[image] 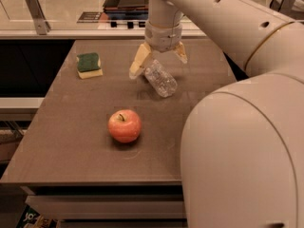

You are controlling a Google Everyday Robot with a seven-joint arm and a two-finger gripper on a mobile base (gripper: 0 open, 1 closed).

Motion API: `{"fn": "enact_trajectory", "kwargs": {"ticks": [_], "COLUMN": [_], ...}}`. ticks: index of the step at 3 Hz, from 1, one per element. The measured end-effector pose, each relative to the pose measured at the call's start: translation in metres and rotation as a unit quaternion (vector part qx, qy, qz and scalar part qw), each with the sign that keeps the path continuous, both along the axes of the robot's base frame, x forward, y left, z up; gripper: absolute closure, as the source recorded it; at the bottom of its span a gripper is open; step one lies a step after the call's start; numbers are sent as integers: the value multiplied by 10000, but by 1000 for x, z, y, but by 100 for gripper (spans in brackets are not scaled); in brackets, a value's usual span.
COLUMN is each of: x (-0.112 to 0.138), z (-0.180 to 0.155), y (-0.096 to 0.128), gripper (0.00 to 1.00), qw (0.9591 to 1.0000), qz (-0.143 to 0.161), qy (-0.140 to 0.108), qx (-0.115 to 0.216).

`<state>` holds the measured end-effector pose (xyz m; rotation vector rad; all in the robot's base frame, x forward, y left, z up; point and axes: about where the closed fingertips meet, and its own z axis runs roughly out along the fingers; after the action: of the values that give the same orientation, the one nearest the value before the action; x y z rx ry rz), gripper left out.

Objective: Place water bottle upright

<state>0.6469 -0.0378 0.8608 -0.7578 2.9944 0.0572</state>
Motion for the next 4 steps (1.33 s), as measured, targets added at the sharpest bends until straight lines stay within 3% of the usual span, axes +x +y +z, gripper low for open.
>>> {"fn": "enact_trajectory", "kwargs": {"ticks": [2,4], "x": [-6,5], "z": [-22,-38], "y": [16,33], "gripper": [0,0], "qw": [9994,9992], "qz": [169,300], "qy": [267,210], "qx": [110,152]}}
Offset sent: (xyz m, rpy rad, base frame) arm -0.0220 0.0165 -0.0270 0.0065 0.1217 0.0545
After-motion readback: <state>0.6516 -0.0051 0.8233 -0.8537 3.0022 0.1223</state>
